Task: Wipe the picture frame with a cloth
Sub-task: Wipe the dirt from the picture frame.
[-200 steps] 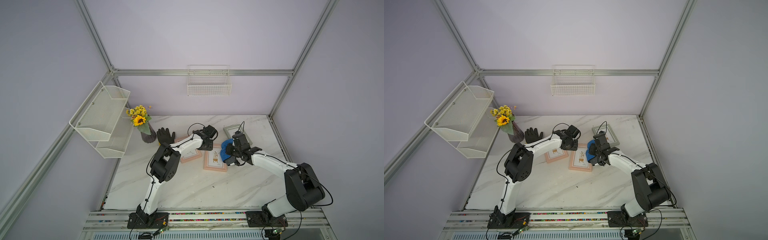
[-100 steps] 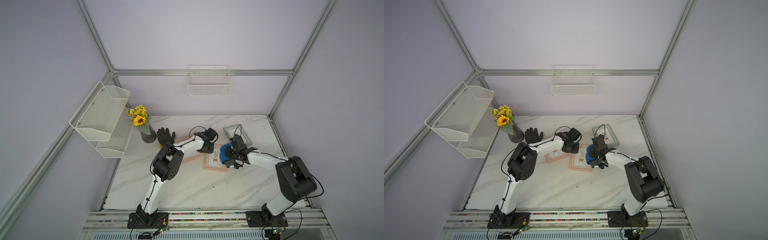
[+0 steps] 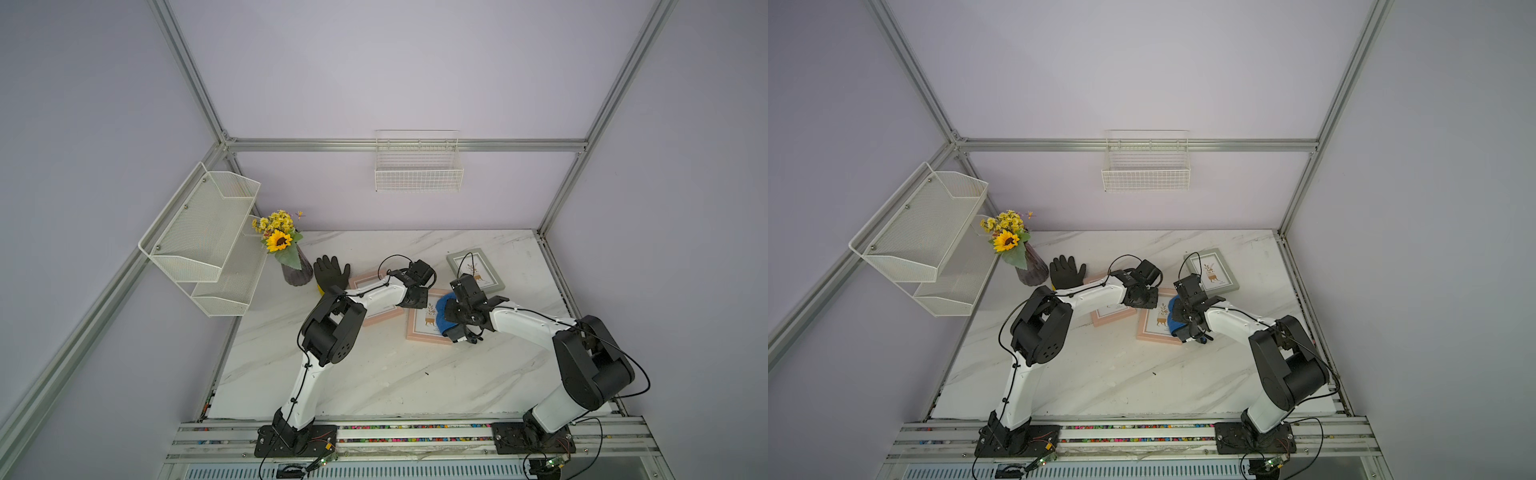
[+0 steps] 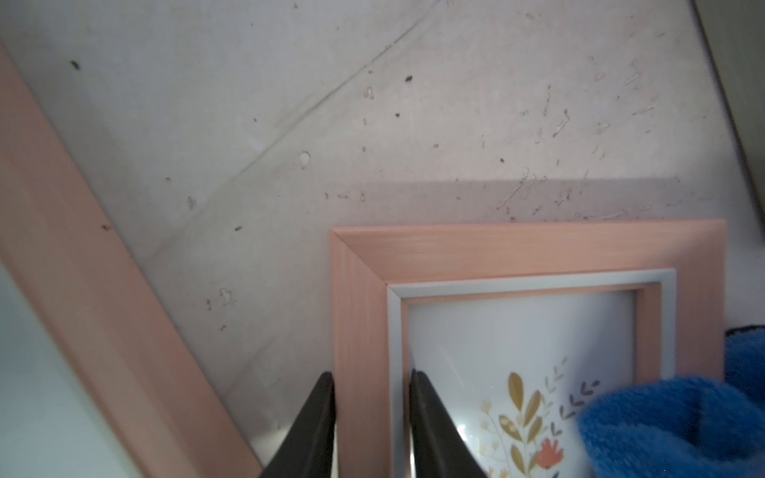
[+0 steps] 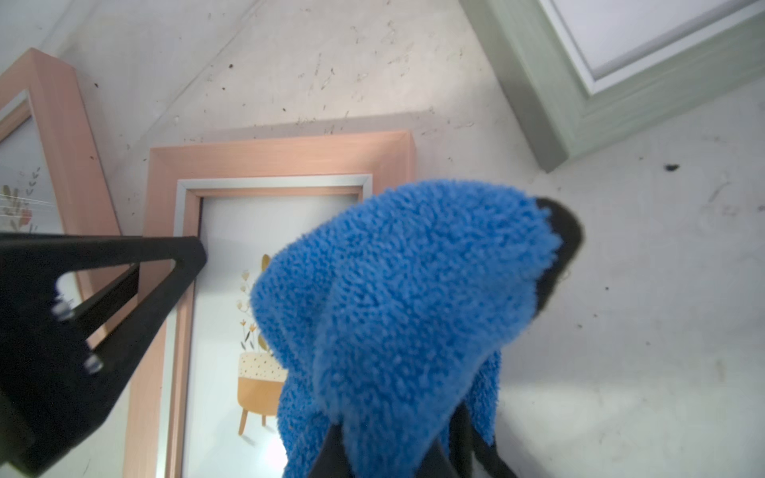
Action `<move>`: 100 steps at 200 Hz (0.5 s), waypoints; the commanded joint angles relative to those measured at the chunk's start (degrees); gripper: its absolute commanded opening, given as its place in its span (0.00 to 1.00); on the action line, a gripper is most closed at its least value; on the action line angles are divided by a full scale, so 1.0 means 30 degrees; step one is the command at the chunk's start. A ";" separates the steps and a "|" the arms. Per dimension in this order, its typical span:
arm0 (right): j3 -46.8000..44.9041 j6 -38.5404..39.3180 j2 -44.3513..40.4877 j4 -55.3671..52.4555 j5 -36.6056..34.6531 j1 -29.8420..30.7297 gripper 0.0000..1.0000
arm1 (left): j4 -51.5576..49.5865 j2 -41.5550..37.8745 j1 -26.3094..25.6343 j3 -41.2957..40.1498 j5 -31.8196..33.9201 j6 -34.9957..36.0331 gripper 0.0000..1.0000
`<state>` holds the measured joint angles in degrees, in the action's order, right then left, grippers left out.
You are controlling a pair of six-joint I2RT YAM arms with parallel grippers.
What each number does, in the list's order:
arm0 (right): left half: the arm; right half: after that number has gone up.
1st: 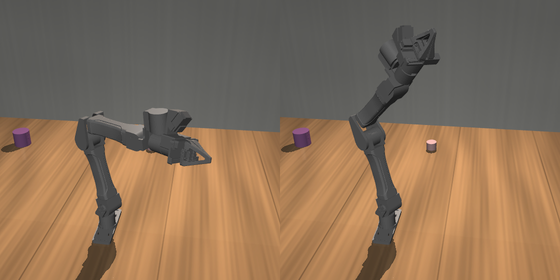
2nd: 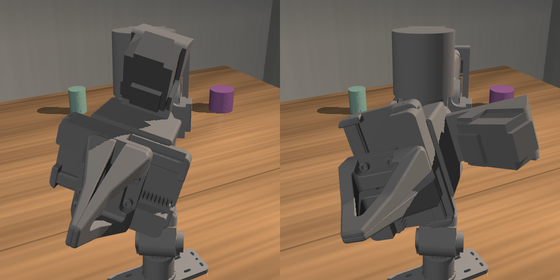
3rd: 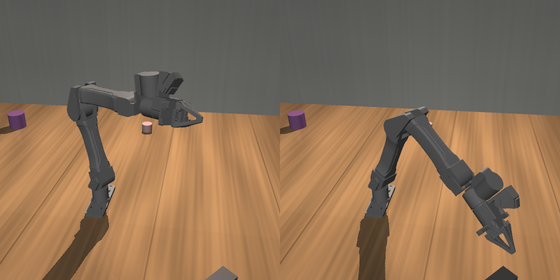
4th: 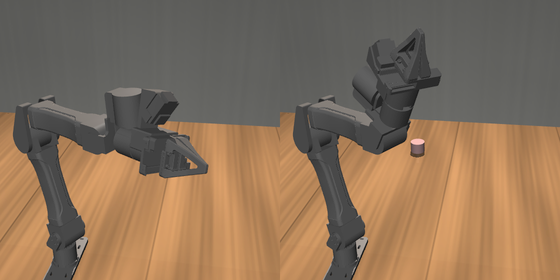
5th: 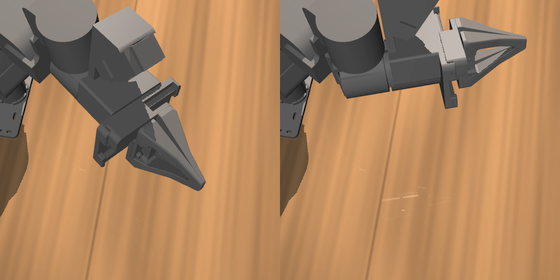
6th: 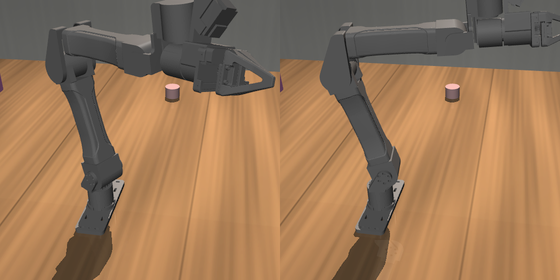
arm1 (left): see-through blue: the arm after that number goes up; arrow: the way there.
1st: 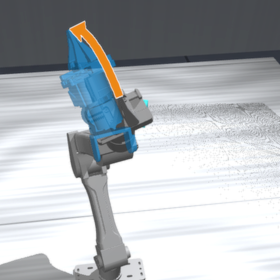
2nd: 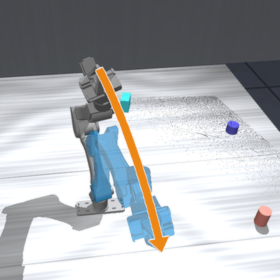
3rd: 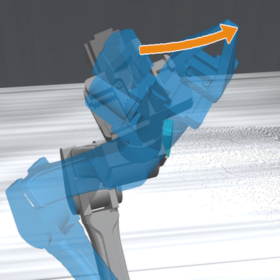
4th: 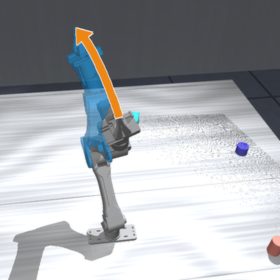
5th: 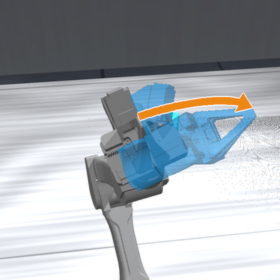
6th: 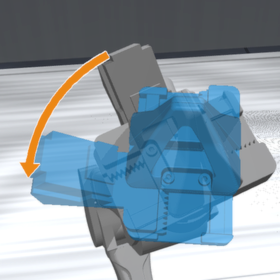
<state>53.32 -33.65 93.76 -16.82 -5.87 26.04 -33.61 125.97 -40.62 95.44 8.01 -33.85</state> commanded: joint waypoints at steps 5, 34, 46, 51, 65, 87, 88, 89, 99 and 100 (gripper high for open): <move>0.2222 0.0615 0.1702 -0.0838 -0.0066 -0.1131 0.12 | -0.0922 -0.0021 -0.0330 -0.0929 -0.0118 0.0095 0.31; 0.5065 0.1109 0.4153 -0.1513 -0.0066 -0.1157 0.11 | -0.0554 -0.0285 -0.0522 -0.1338 -0.0133 0.0164 0.31; 0.5192 0.1127 0.4618 -0.2121 -0.0973 -0.1001 0.08 | -0.0546 -0.0315 -0.0529 -0.1401 -0.0070 0.0072 0.31; 0.4879 0.1028 0.4500 -0.2145 -0.1370 -0.0809 0.08 | -0.0561 -0.0373 -0.0522 -0.1428 -0.0047 0.0019 0.31; 0.3288 0.0739 0.3660 -0.1809 -0.1298 -0.0467 0.09 | -0.0488 -0.0466 -0.0524 -0.1548 -0.0059 -0.0151 0.31; 0.0679 0.0148 0.1370 -0.1383 0.0340 0.0077 0.09 | -0.0502 -0.0665 -0.0529 -0.1717 -0.0209 -0.0450 0.31; 0.0579 0.0116 0.1260 -0.1389 0.0386 0.0122 0.09 | -0.0510 -0.0673 -0.0525 -0.1721 -0.0209 -0.0473 0.31; 0.0485 0.0070 0.1162 -0.1392 0.0424 0.0174 0.09 | -0.0513 -0.0678 -0.0524 -0.1723 -0.0195 -0.0484 0.31; -0.0322 -0.0251 0.0149 -0.1550 0.0700 0.0613 0.09 | -0.0517 -0.0738 -0.0522 -0.1784 -0.0196 -0.0571 0.31; -0.0376 -0.0289 0.0049 -0.1561 0.0713 0.0668 0.09 | -0.0517 -0.0739 -0.0522 -0.1799 -0.0203 -0.0592 0.31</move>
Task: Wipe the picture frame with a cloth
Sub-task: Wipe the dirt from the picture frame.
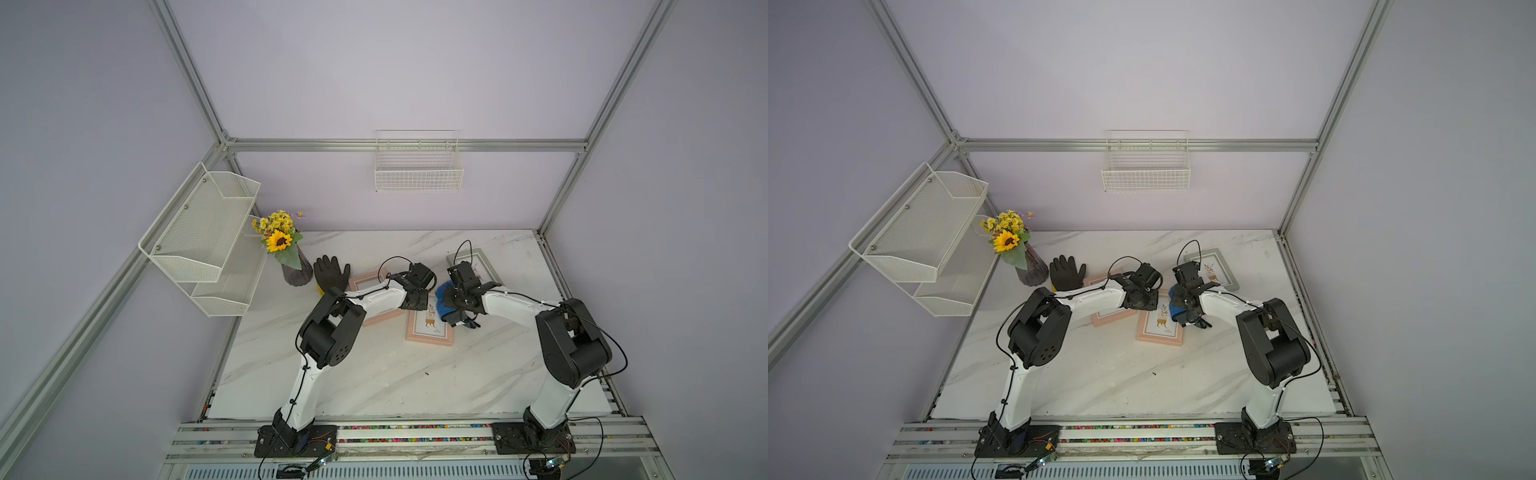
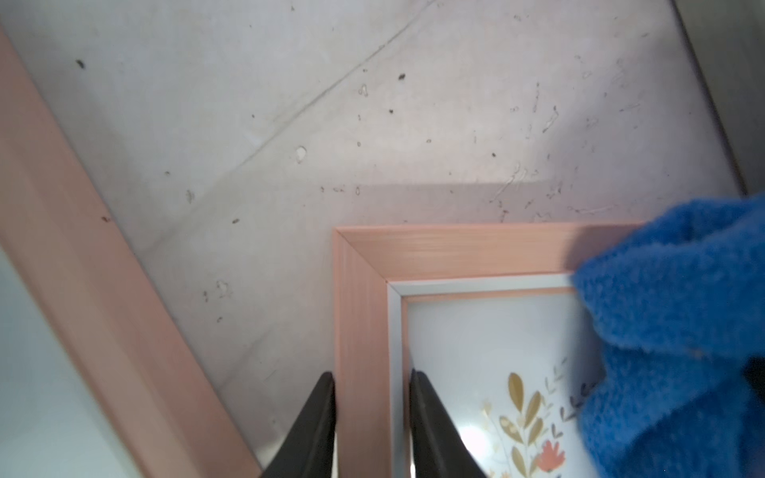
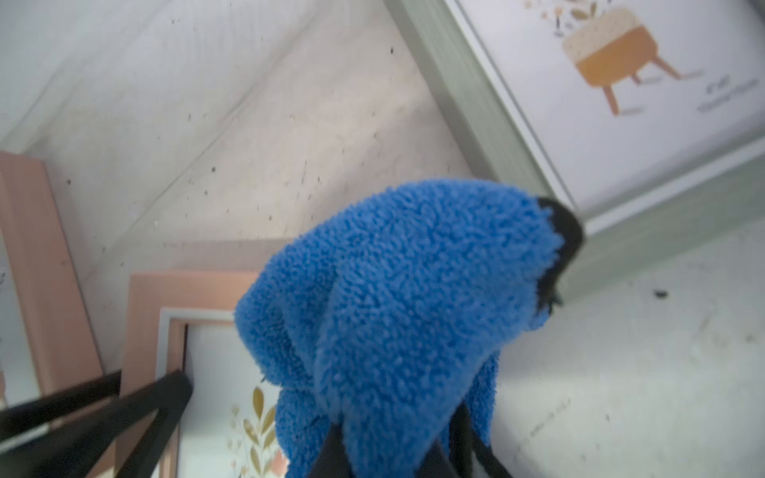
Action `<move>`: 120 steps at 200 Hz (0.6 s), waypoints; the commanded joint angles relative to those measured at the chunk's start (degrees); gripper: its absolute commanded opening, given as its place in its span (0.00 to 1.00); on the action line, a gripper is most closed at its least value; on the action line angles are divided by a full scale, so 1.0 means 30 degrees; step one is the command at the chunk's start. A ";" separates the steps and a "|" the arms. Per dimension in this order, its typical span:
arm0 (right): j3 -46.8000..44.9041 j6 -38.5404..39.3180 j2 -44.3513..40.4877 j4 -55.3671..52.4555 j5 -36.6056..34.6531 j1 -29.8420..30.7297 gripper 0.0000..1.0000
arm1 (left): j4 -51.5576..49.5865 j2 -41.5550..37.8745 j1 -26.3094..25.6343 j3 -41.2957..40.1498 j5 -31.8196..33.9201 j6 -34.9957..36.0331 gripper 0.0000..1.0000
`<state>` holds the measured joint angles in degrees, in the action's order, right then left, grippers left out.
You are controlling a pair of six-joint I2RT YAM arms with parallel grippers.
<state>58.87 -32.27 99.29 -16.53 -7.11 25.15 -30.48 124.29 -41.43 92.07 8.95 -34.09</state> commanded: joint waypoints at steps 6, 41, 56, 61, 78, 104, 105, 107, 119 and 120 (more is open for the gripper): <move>-0.2553 -0.0982 -0.2334 -0.1822 0.1238 0.1230 0.09 | -0.1559 -0.0212 -0.0253 -0.0705 -0.0457 -0.0610 0.31; -0.3689 -0.1892 -0.3309 -0.1881 0.2005 0.1815 0.11 | -0.1558 -0.0304 -0.0253 -0.0837 -0.0380 -0.0796 0.32; -0.3275 -0.1897 -0.2858 -0.1815 0.1274 0.1642 0.11 | -0.1530 -0.0401 -0.0255 -0.0950 -0.0445 -0.0853 0.32; -0.2967 -0.1741 -0.2617 -0.1796 0.1028 0.1458 0.11 | -0.1488 -0.0460 -0.0280 -0.1019 -0.0450 -0.0855 0.32; -0.1505 -0.1021 -0.1689 -0.1463 0.0848 0.0454 0.10 | -0.1297 -0.0644 -0.0311 -0.1260 -0.0630 -0.0820 0.32; 0.1316 -0.0322 0.0183 -0.1376 0.0781 -0.0477 0.10 | -0.1151 -0.0763 -0.0318 -0.1421 -0.0857 -0.0592 0.32; 0.1393 -0.0305 0.0229 -0.1375 0.0785 -0.0475 0.10 | -0.1135 -0.0764 -0.0329 -0.1437 -0.0880 -0.0592 0.32; 0.1560 -0.0292 0.0380 -0.1381 0.0788 -0.0495 0.10 | -0.1101 -0.0780 -0.0294 -0.1449 -0.0890 -0.0569 0.32; 0.2265 -0.0280 0.1110 -0.1442 0.0781 -0.0501 0.10 | -0.0963 -0.0842 -0.0310 -0.1554 -0.0988 -0.0590 0.32; 0.2292 -0.0284 0.1161 -0.1452 0.0785 -0.0501 0.09 | -0.0953 -0.0848 -0.0311 -0.1562 -0.1004 -0.0591 0.32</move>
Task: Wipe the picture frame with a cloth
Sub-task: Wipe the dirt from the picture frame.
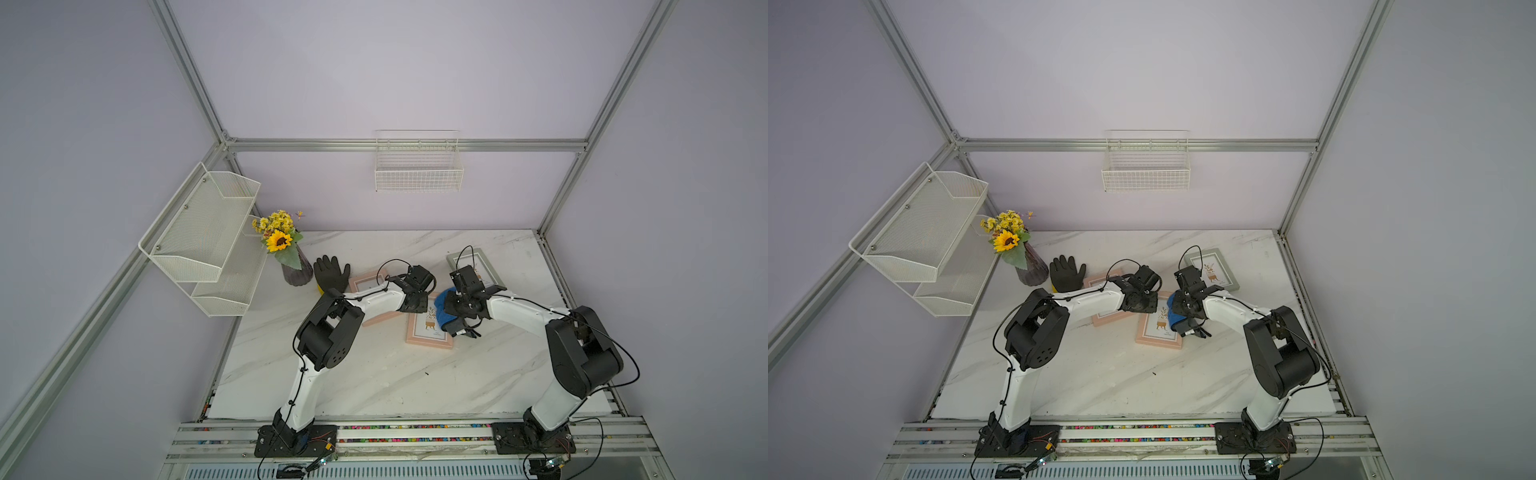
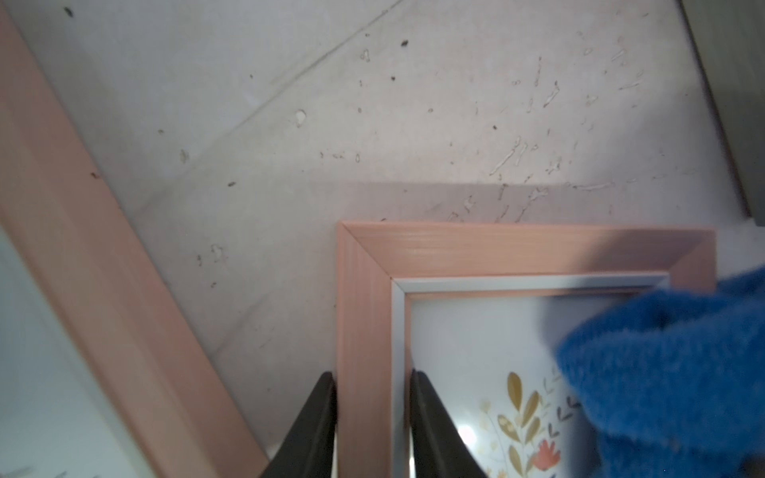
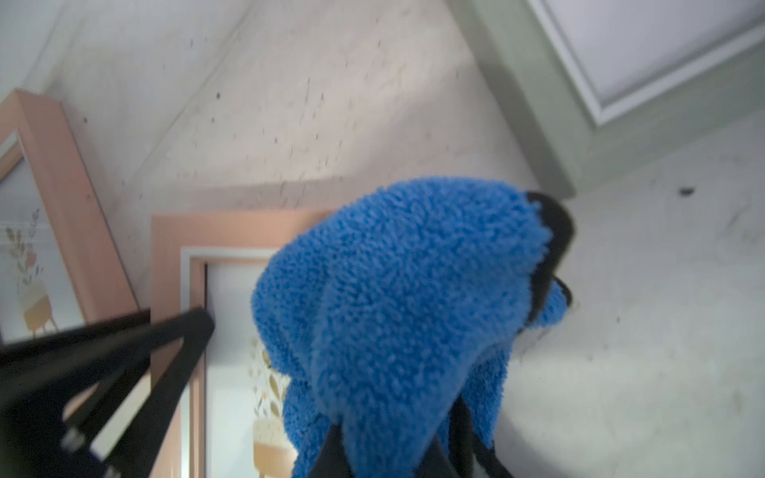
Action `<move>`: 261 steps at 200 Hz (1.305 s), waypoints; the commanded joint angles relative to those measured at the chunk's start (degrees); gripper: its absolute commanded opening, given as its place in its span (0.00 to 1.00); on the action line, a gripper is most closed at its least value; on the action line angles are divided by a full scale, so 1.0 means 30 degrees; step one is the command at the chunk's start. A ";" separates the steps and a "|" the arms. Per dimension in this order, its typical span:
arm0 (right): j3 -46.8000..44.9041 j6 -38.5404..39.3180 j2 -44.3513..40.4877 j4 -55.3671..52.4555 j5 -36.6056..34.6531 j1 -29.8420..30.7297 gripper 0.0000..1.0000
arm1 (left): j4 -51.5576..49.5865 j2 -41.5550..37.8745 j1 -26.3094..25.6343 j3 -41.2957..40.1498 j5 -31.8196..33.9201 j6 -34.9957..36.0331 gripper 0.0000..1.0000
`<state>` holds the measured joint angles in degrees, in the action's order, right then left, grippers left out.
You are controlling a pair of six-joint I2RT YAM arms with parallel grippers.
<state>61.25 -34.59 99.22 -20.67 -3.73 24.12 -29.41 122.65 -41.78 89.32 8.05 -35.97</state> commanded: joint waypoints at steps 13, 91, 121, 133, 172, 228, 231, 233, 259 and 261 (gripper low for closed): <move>0.1352 0.0498 0.1412 -0.0003 0.0017 -0.0132 0.08 | -0.1163 -0.0384 -0.0209 -0.0736 -0.0851 0.0021 0.32; -0.2723 -0.0210 0.0179 0.1314 -0.0398 0.0321 0.08 | -0.0739 -0.2435 0.0215 -0.1652 -0.2443 0.0254 0.41; -0.2213 -0.0270 0.0310 0.1263 -0.0484 0.0310 0.08 | -0.0628 -0.2879 0.0135 -0.2590 -0.3212 0.0351 0.40; -0.2066 -0.0217 0.0238 0.1205 -0.0572 0.0310 0.08 | -0.0628 -0.3052 0.0099 -0.2972 -0.3171 0.0389 0.39; -0.1783 0.0016 -0.0148 0.0848 -0.0516 0.0420 0.08 | -0.0332 -0.3058 0.0037 -0.3632 -0.2970 0.0318 0.30; -0.3334 -0.1153 -0.2053 -0.0317 -0.0417 0.2024 0.08 | 0.0002 -0.2958 -0.0048 -0.3410 -0.2377 -0.0228 0.26; -0.3491 -0.1243 -0.2162 -0.0366 -0.0386 0.2077 0.08 | -0.0010 -0.2960 -0.0041 -0.3428 -0.2350 -0.0228 0.26; -0.3567 -0.1288 -0.2223 -0.0374 -0.0359 0.2114 0.08 | 0.0003 -0.2948 -0.0046 -0.3411 -0.2323 -0.0243 0.26; -0.4195 -0.1632 -0.2750 -0.0381 -0.0356 0.2170 0.08 | -0.0003 -0.2997 -0.0109 -0.3515 -0.2249 -0.0236 0.26; -0.4160 -0.1590 -0.2714 -0.0393 -0.0439 0.2130 0.08 | 0.0005 -0.3023 -0.0107 -0.3543 -0.2246 -0.0230 0.26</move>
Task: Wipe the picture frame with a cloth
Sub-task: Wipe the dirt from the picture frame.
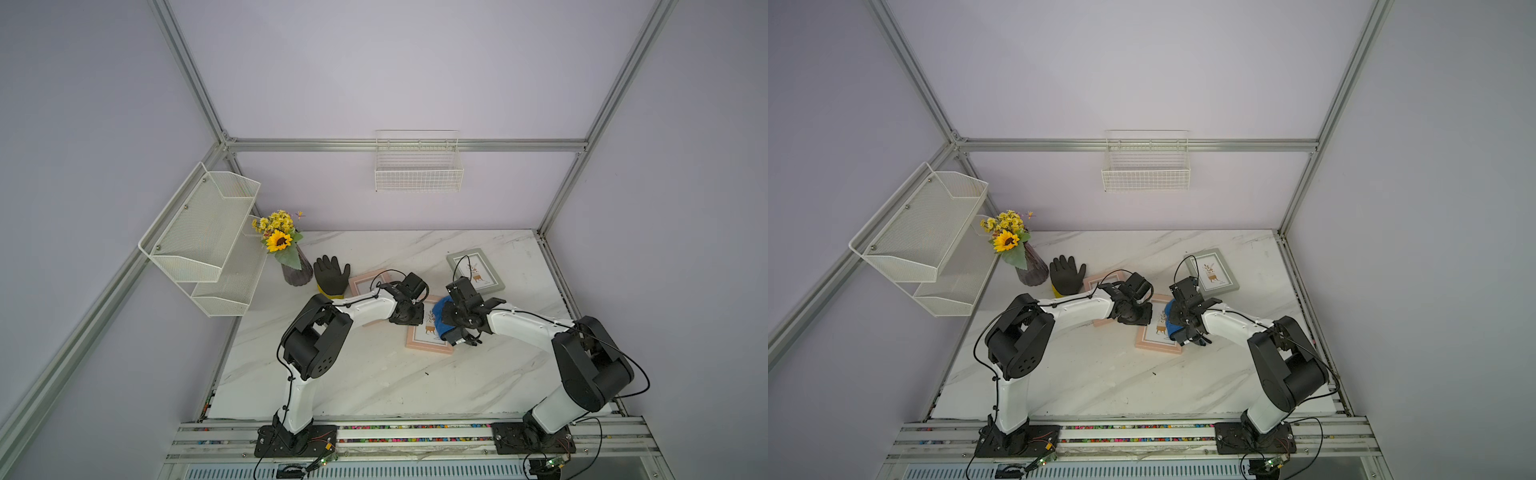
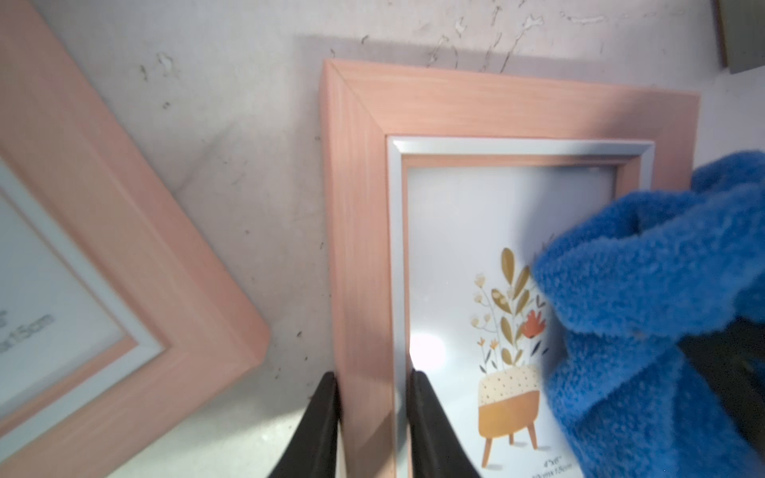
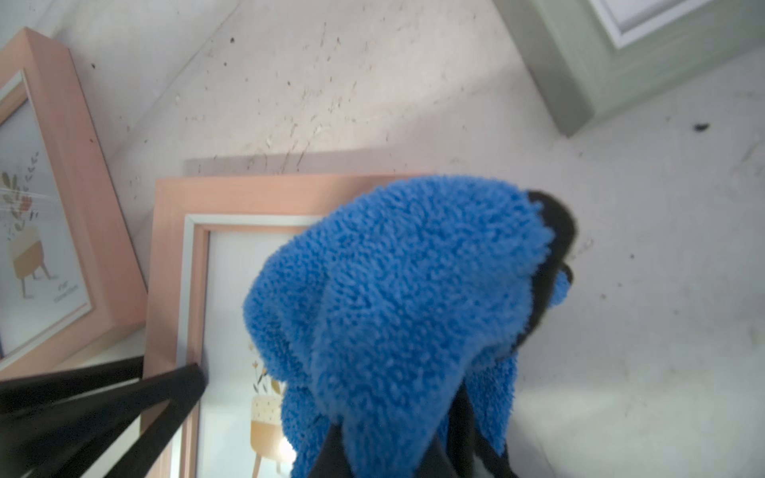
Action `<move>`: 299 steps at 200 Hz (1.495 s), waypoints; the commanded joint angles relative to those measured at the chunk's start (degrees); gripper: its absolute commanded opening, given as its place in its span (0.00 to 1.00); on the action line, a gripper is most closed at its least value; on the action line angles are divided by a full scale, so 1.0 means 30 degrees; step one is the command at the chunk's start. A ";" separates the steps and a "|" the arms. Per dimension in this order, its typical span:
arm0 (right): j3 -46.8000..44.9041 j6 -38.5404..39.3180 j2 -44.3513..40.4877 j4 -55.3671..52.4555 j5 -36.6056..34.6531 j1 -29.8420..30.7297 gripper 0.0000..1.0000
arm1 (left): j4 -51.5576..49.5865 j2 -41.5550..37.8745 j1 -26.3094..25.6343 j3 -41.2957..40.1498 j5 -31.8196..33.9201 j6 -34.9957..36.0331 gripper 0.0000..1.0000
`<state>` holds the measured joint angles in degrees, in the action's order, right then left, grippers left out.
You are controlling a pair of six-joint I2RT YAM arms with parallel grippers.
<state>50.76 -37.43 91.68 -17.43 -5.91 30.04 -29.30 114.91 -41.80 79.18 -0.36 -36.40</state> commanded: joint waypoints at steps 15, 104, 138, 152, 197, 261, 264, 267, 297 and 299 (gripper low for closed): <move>0.0089 -0.0079 0.0242 -0.1459 -0.0007 -0.0363 0.08 | -0.0034 -0.0490 -0.0181 -0.0303 0.0702 -0.0068 0.26; 0.1619 0.0603 0.1414 -0.1571 0.0319 -0.0324 0.07 | 0.0073 -0.0671 -0.0362 -0.0435 0.0761 -0.0200 0.26; -0.0565 -0.0662 -0.0212 -0.1583 0.0397 0.0606 0.08 | 0.0329 -0.0740 -0.0363 -0.0501 0.0794 -0.0233 0.27; -0.0606 -0.0810 -0.0130 -0.1630 -0.0173 0.0578 0.08 | 0.0393 -0.0687 -0.0363 -0.0503 0.0767 -0.0260 0.26; 0.2343 0.0409 0.1342 -0.1399 -0.0374 -0.0915 0.08 | 0.0545 -0.0949 -0.0363 -0.0837 0.0666 -0.0289 0.26; 0.1595 0.0264 0.1418 -0.1483 0.0085 -0.0901 0.08 | 0.0976 -0.1176 -0.0365 -0.1227 0.0449 -0.0567 0.27; 0.1335 0.0151 0.1204 -0.1609 -0.0034 -0.0705 0.08 | 0.0977 -0.1158 -0.0363 -0.1204 0.0425 -0.0528 0.27; 0.1086 0.0023 0.0935 -0.1731 -0.0136 -0.0523 0.08 | 0.0977 -0.1153 -0.0363 -0.1183 0.0448 -0.0523 0.27; -0.1131 -0.1309 -0.1059 -0.1906 0.0348 0.0791 0.08 | 0.0816 -0.1269 -0.0360 -0.1038 0.0500 -0.0478 0.27; -0.1284 -0.1356 -0.1124 -0.1839 0.0408 0.0810 0.08 | 0.0827 -0.1272 -0.0377 -0.1062 0.0515 -0.0467 0.27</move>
<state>51.77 -38.00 91.70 -19.68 -6.39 30.24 -25.78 113.23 -42.57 76.01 1.08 -37.45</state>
